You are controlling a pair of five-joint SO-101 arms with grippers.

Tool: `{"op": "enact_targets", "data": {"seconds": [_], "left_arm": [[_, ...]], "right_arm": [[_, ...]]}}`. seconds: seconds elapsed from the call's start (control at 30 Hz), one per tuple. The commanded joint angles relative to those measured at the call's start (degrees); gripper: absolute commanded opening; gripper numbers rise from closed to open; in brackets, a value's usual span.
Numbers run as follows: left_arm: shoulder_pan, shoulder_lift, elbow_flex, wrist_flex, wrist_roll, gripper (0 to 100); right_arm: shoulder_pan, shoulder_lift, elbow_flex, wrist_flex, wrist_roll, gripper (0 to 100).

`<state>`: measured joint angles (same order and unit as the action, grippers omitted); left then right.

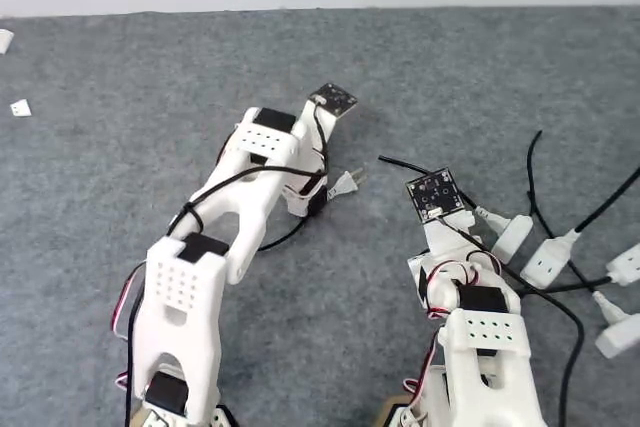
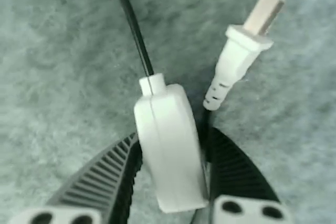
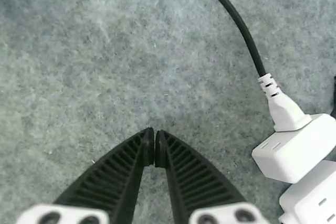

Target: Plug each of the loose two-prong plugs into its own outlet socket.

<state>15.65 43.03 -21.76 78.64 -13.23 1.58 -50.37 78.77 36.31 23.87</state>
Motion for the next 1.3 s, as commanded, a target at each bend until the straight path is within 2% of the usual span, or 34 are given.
{"op": "enact_targets", "data": {"seconds": [0.0, 0.17, 0.47, 0.73, 1.07, 1.17, 1.27], "left_arm": [[-2.5, 0.4, -4.2, 1.1, -0.4, 17], [-2.5, 0.1, -4.2, 4.3, -4.1, 21], [-2.9, -0.1, -4.3, 4.7, -4.0, 26], [-6.3, -7.6, -2.0, 5.0, -4.7, 28], [-1.8, -23.2, 13.5, 0.2, -6.8, 27], [1.1, -27.4, 18.4, -1.1, -6.8, 22], [5.3, -30.5, 21.9, -2.2, -6.8, 7]], "right_arm": [[-0.7, -1.3, -0.1, -1.0, 0.9, 0.9], [-0.7, -1.3, -0.1, -1.0, 0.9, 0.9], [-0.7, -1.3, -0.1, -1.1, 1.0, 0.9], [-0.7, -1.3, -0.1, -1.1, 1.0, 0.9], [-0.7, -1.2, -0.1, -1.1, 1.0, 0.9], [-0.7, -1.2, -0.1, -1.1, 1.0, 0.9], [-0.7, -1.2, -0.1, -1.1, 1.0, 0.9]]}}
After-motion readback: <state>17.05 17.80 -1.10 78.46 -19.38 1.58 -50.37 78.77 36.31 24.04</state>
